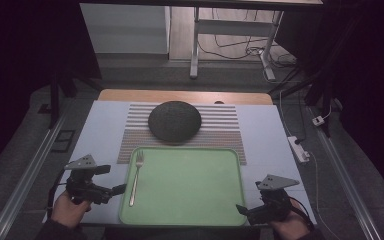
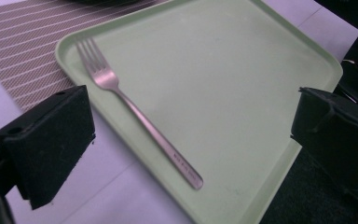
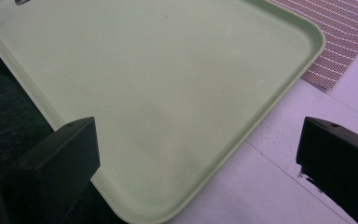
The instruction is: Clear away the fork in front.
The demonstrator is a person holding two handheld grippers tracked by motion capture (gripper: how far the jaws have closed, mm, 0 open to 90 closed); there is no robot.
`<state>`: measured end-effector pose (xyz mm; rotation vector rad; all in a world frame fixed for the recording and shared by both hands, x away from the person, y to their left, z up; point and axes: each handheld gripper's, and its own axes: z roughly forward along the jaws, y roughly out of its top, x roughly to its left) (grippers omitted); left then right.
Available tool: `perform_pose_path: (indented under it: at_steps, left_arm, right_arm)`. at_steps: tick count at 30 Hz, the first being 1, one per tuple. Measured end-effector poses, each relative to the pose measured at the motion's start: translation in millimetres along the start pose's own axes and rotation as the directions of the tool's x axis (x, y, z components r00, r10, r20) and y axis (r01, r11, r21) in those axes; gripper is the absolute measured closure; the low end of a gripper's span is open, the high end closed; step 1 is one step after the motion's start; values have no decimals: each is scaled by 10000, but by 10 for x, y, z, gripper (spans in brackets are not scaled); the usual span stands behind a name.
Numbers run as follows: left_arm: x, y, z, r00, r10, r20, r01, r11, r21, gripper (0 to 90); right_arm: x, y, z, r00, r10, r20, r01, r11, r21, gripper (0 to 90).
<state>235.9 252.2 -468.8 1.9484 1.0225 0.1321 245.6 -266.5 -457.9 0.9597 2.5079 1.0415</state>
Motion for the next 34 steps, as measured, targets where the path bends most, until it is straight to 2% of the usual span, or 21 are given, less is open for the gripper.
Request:
perform_pose_path:
  at_steps: [11, 19, 29, 34]
  left_arm:
    - [-5, -283, -261, 9976, -345, -596, 339, 9994, -108, 0]
    - [-47, -377, -361, 9923, -294, -1200, 314, 9994, 153, 0]
    - [-37, -430, -414, 9881, -578, -1427, 664, 9962, 560, 0]
    - [-13, -424, -408, 9879, -802, -1329, 886, 9944, 580, 0]
  right_arm:
    - [0, 3, 5, 10000, 39, 24, -40, 10000, 38, 0]
    - [-2, 2, 4, 9999, 103, 41, -103, 9999, 40, 0]
    - [2, 2, 1, 9999, 112, 63, -112, 9999, 37, 0]
    - [2, 0, 4, 9999, 83, 59, -83, 9999, 69, 0]
